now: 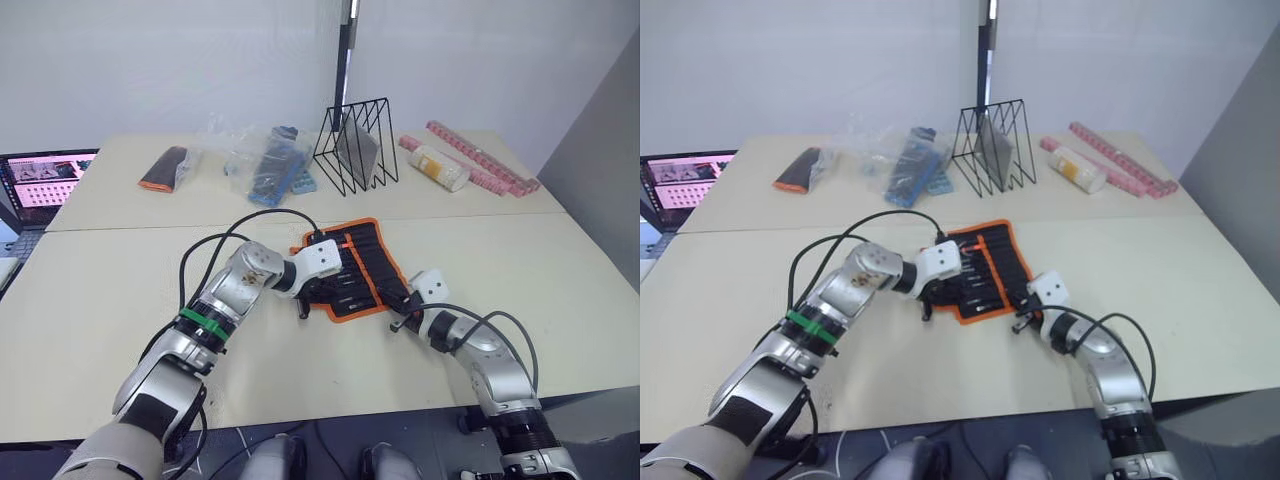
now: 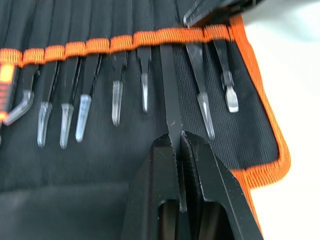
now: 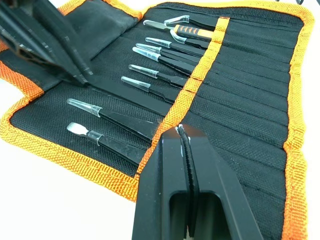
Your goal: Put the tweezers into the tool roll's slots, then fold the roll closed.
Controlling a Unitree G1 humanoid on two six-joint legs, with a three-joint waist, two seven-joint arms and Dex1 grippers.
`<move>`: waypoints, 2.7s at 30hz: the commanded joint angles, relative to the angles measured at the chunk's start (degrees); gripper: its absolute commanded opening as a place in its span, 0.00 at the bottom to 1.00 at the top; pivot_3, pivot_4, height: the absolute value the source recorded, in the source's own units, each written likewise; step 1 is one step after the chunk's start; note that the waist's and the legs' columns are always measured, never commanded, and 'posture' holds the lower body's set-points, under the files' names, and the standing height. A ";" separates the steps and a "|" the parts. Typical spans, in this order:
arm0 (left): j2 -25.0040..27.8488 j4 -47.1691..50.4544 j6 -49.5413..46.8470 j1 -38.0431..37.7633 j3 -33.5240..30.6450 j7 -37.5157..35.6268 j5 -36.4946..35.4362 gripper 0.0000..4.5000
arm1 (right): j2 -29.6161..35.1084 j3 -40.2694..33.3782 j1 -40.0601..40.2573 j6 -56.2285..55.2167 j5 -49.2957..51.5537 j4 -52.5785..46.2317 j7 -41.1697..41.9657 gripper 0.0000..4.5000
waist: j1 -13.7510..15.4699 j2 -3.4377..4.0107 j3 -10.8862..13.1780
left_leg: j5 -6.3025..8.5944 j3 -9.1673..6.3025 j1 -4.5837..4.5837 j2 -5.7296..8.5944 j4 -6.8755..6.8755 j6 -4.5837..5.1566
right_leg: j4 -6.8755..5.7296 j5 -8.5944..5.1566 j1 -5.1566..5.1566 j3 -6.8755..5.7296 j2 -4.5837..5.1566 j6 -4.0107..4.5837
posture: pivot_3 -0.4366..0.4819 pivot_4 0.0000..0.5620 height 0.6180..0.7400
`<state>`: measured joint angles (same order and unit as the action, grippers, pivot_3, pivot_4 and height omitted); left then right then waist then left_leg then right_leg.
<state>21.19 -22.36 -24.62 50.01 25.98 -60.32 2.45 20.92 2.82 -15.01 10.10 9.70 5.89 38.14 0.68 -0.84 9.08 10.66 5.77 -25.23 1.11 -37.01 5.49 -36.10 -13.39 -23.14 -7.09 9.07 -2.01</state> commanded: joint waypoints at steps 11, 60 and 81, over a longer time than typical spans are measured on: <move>-5.38 -4.94 2.29 4.17 -1.10 0.27 0.50 0.01 | -0.41 2.04 1.10 1.64 -1.02 1.55 0.27 0.00 | 0.00 -0.01 0.00 | 0.02 0.00 0.00 -0.01 -0.08 0.05 | -0.02 0.00 0.00 0.00 -0.01 0.00 | 0.48 0.27 0.71; 12.77 31.37 -4.45 -28.35 -36.43 7.64 -17.78 1.00 | 2.82 5.44 -10.73 14.59 5.87 -13.60 8.25 0.57 | -0.33 0.31 0.21 | 0.20 -0.05 -0.33 0.11 -0.73 0.23 | -0.02 0.12 -0.22 0.02 0.23 -0.21 | 0.48 0.27 0.71; 15.17 40.07 0.06 -51.95 -45.99 11.95 -23.86 1.00 | -7.27 14.04 -12.97 9.46 -6.56 -4.18 -2.83 0.99 | -0.15 0.33 0.21 | -0.11 0.51 -0.34 0.10 0.03 -0.29 | -0.14 0.17 -0.92 0.23 0.05 -0.07 | 0.48 0.27 0.71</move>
<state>35.28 15.59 -25.94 -1.82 -19.25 -48.79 -20.62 13.89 17.39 -26.51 21.32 3.92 1.86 36.25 0.53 -0.51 9.29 10.55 6.30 -25.56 1.21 -36.95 5.19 -36.23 -13.22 -24.08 -6.85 9.07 -2.07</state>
